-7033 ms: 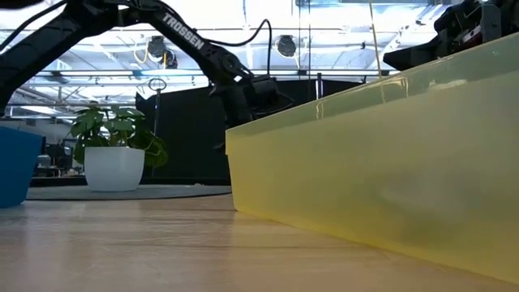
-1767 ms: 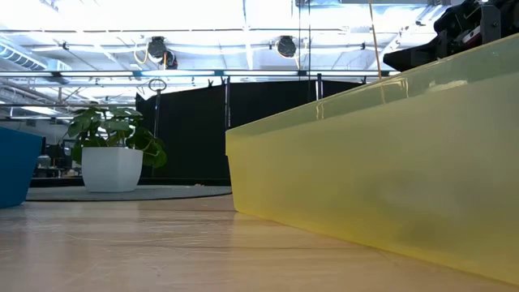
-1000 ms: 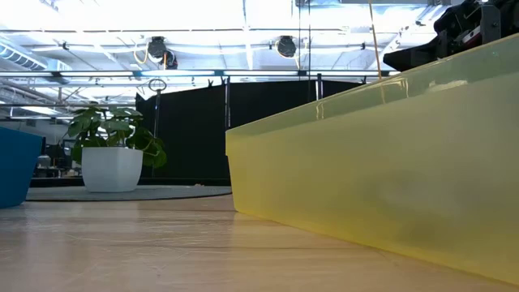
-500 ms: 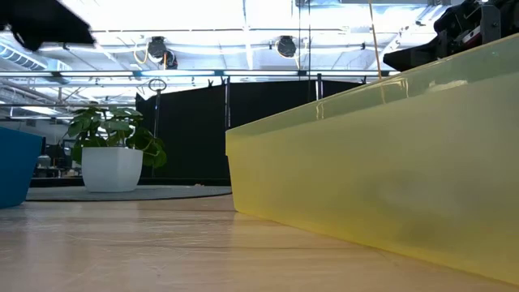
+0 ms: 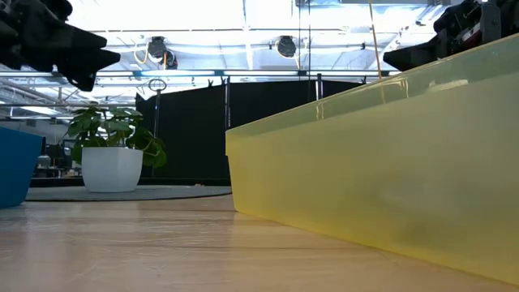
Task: Pick and place Granola Bars by type
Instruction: Put the red snack into the pink bin
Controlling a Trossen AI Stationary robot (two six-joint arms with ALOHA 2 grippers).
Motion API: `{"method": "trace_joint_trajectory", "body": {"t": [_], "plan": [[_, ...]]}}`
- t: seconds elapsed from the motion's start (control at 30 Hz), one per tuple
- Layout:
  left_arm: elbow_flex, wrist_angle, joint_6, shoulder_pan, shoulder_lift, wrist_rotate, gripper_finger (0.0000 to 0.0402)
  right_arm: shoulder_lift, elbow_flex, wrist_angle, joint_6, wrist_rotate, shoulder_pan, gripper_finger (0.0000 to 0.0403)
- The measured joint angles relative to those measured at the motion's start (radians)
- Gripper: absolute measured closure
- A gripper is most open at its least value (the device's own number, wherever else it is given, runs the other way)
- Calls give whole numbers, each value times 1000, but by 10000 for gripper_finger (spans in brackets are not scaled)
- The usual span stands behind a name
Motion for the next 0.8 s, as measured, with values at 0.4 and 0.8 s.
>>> {"method": "trace_joint_trajectory", "body": {"t": [0.4, 0.8], "plan": [[-46, -96, 75, 170, -190, 212, 238, 2, 0, 90, 317, 79, 0, 401], [-46, -133, 113, 213, -205, 155, 238, 44, 185, -132, 234, 211, -8, 399]]}}
